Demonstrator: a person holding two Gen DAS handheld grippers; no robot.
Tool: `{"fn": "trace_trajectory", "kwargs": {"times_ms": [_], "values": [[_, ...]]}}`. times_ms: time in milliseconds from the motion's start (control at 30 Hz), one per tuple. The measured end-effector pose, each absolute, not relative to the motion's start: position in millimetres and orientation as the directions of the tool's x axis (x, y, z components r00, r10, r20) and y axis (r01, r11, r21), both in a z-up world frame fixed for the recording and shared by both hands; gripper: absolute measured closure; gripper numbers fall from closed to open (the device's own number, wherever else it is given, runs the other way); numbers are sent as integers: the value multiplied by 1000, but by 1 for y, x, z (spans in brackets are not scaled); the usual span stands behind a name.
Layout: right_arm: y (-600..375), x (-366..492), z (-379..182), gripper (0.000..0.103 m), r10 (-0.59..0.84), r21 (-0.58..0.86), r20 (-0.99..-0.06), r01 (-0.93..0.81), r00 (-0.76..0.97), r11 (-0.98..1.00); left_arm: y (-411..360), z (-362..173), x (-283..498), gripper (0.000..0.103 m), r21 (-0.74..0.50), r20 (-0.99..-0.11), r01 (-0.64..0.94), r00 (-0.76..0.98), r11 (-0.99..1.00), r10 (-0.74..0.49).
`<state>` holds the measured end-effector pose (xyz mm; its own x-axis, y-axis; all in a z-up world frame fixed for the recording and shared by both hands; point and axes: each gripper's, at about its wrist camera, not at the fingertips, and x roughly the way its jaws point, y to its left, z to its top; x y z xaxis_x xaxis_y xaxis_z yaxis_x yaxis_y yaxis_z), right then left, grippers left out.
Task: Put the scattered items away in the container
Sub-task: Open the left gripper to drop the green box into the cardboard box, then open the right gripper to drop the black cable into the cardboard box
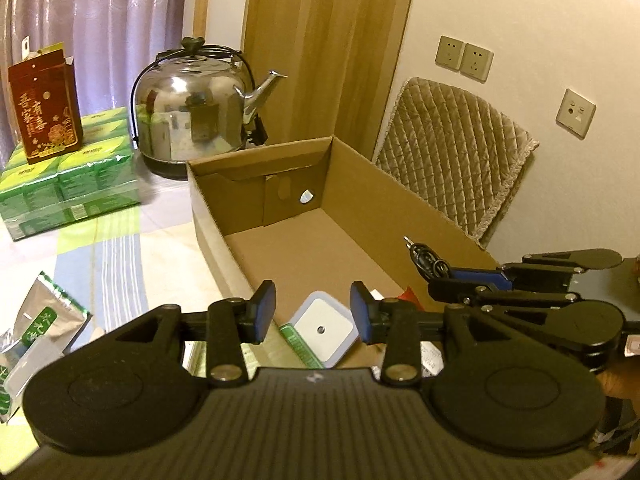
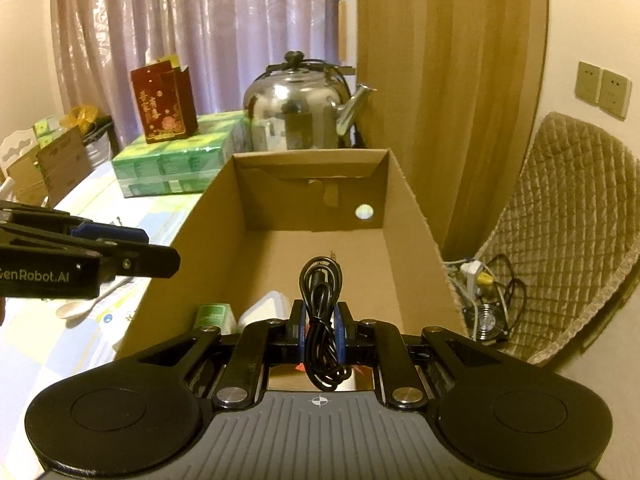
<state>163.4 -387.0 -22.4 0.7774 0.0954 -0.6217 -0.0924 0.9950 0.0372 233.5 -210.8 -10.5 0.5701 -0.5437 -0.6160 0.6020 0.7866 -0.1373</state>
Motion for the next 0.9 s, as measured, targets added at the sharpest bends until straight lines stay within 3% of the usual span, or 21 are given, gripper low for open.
{"fn": "trace_trajectory", "kwargs": {"times_ms": [167,200,300,500,567,900], "values": [[-383,163,-23,91,144,67,-614,-131,776,989,-203,-14,230,65,-140,-620,593,571,793,-537],[-382,162,-22,86,140,56,-609,-133,781,990,-202,-14,229,64,-141,-620,591,573,794,-536],[-386,158,-17,55,123,60,-585,-109,801,992,-196,-15,226,57,-145,-617,580,581,802,-532],[-391,142,-4,52,98,73,-561,-69,822,995,-175,-12,218,47,-154,-607,545,606,824,-514],[-391,137,0,50,91,79,-559,-56,824,995,-166,-10,212,34,-151,-600,529,622,835,-503],[-364,96,34,20,116,139,-520,-50,846,989,-112,-4,168,11,-114,-608,447,675,887,-418]]}}
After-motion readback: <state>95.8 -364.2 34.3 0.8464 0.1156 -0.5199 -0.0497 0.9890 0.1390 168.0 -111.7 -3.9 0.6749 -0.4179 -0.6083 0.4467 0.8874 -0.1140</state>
